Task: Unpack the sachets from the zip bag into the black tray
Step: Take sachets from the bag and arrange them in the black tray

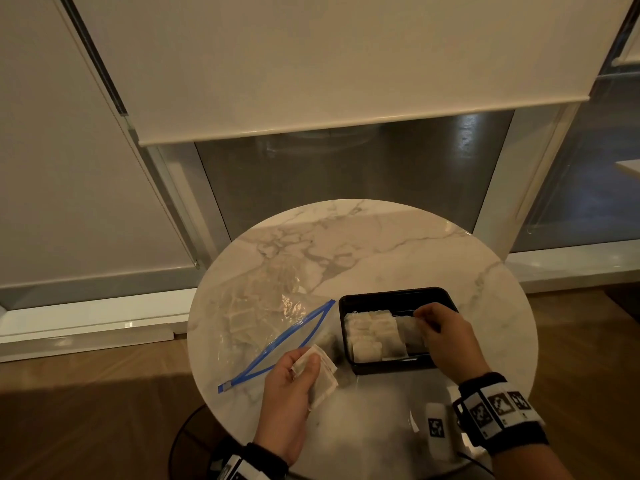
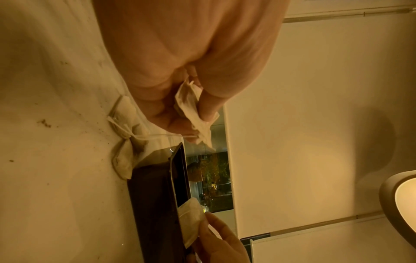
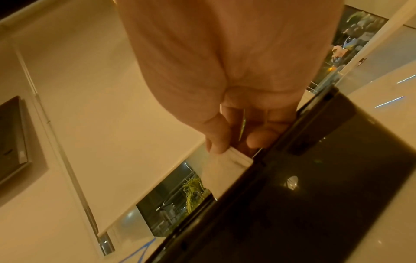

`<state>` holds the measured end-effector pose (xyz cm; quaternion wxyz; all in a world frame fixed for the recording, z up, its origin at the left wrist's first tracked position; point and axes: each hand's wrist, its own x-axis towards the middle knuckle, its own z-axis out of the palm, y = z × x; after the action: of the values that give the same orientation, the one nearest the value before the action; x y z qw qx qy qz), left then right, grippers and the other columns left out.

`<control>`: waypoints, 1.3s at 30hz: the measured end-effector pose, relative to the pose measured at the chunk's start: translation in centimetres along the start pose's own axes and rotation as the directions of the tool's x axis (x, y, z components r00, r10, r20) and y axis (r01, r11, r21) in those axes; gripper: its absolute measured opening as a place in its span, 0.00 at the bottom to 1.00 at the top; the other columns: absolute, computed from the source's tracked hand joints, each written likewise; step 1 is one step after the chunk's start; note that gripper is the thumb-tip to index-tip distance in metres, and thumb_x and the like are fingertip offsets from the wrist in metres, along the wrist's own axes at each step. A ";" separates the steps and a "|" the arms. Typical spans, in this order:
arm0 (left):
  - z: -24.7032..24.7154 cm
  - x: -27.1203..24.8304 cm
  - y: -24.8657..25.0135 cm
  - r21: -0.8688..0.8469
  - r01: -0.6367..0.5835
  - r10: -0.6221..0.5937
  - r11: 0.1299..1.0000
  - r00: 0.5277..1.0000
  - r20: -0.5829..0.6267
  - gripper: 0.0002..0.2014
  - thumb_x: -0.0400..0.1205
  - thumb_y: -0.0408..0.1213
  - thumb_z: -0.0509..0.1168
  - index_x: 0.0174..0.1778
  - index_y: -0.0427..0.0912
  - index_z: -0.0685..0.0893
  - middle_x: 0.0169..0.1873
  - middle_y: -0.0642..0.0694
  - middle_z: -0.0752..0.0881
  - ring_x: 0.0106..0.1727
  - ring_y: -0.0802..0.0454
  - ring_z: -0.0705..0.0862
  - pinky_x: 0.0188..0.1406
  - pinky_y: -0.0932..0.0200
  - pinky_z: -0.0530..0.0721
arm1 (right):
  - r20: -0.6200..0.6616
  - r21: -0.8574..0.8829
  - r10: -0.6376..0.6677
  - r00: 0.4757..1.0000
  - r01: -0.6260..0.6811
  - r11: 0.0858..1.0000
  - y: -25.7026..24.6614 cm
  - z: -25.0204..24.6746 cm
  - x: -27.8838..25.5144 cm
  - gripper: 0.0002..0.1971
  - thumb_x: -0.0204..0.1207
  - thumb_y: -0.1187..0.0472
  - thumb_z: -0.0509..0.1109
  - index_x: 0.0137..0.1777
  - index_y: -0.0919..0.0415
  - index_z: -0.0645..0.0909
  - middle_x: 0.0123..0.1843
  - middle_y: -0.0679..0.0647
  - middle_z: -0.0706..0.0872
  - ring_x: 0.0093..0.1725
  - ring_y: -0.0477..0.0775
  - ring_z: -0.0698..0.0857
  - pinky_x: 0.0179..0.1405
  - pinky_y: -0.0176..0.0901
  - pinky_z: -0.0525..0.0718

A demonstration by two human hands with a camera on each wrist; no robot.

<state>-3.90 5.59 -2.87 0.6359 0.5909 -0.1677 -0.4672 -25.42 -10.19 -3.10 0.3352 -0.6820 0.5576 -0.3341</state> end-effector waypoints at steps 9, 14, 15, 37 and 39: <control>-0.4 1.3 -1.6 0.010 0.072 -0.072 0.997 0.997 -0.029 0.07 0.85 0.35 0.68 0.56 0.44 0.89 0.52 0.42 0.92 0.58 0.41 0.89 0.53 0.48 0.88 | 0.135 -0.168 -0.010 0.991 0.033 0.985 0.6 1.1 0.1 0.12 0.82 0.68 0.66 0.57 0.49 0.82 0.50 0.48 0.85 0.51 0.50 0.85 0.51 0.44 0.86; -0.3 1.9 -2.3 0.015 0.104 -0.103 0.994 0.994 -0.048 0.08 0.84 0.34 0.68 0.58 0.42 0.89 0.53 0.41 0.92 0.60 0.40 0.88 0.61 0.42 0.87 | 0.221 -0.250 0.003 0.975 0.054 0.967 0.6 1.3 0.6 0.11 0.83 0.66 0.65 0.59 0.51 0.83 0.54 0.51 0.87 0.52 0.52 0.86 0.54 0.48 0.87; -0.2 2.0 -2.4 0.010 0.109 -0.108 0.994 0.993 -0.049 0.09 0.84 0.34 0.68 0.59 0.42 0.88 0.53 0.41 0.92 0.59 0.40 0.88 0.59 0.43 0.88 | 0.224 -0.245 0.003 0.975 0.053 0.968 0.6 1.4 0.7 0.11 0.83 0.66 0.65 0.59 0.52 0.83 0.54 0.51 0.87 0.52 0.51 0.85 0.54 0.47 0.87; -0.3 2.7 -2.8 -0.029 0.137 -0.138 0.990 0.990 -0.036 0.07 0.85 0.33 0.67 0.56 0.41 0.88 0.49 0.40 0.93 0.53 0.42 0.89 0.53 0.44 0.88 | 0.194 -0.446 0.113 0.975 -0.015 0.895 0.3 3.0 1.7 0.12 0.75 0.61 0.74 0.58 0.52 0.83 0.49 0.51 0.86 0.46 0.50 0.84 0.46 0.43 0.87; -0.4 2.7 -2.8 -0.036 0.132 -0.133 0.991 0.990 -0.040 0.07 0.85 0.33 0.67 0.57 0.41 0.88 0.48 0.41 0.93 0.53 0.42 0.90 0.54 0.45 0.88 | 0.190 -0.439 0.108 0.976 -0.014 0.898 0.6 3.3 1.8 0.13 0.75 0.64 0.74 0.58 0.53 0.83 0.49 0.52 0.85 0.45 0.50 0.84 0.45 0.40 0.86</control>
<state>-3.33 4.03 -6.43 0.6167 0.5996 -0.1067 -0.4988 -22.70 -11.80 -5.22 0.2418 -0.7529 0.6009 -0.1168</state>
